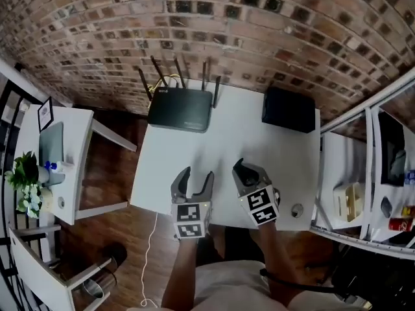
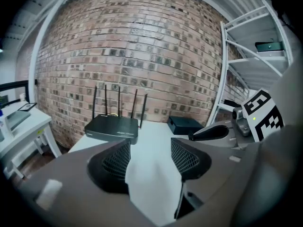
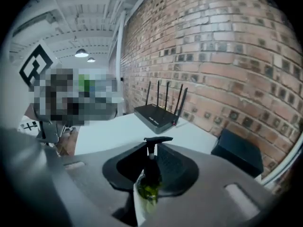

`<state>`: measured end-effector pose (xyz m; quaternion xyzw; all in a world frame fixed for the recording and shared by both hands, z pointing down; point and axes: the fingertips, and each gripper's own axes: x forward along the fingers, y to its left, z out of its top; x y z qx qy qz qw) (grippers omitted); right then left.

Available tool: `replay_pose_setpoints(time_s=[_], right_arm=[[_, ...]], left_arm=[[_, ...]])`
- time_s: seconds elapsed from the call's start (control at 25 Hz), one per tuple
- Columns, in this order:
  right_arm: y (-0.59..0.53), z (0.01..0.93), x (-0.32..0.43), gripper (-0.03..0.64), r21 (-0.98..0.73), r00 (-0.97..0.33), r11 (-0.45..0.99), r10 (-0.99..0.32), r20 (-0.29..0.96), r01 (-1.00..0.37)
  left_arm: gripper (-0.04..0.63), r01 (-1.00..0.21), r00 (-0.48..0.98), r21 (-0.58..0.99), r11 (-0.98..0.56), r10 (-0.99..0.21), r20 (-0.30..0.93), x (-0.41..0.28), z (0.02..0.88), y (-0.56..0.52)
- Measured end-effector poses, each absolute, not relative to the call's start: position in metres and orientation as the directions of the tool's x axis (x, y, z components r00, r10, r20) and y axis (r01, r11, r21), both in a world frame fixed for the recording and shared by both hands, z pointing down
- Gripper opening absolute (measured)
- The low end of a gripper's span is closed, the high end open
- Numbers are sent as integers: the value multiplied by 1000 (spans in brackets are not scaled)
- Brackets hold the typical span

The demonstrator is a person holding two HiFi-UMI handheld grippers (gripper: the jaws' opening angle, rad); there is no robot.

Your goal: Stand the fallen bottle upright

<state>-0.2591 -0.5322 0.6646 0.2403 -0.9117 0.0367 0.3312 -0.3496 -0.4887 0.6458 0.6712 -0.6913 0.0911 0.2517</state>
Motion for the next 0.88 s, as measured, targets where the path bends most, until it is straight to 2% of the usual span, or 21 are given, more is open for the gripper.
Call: replay_pose_setpoints(time_s=[0.4, 0.88], right_arm=[[-522, 648, -188, 52, 28, -641, 744, -594, 485, -668], [-509, 656, -153, 52, -5, -580, 651, -673, 460, -759]], left_arm=[[288, -976, 179, 193, -99, -871, 457, -290, 636, -495], [290, -980, 183, 145, -133, -889, 420, -286, 619, -476]])
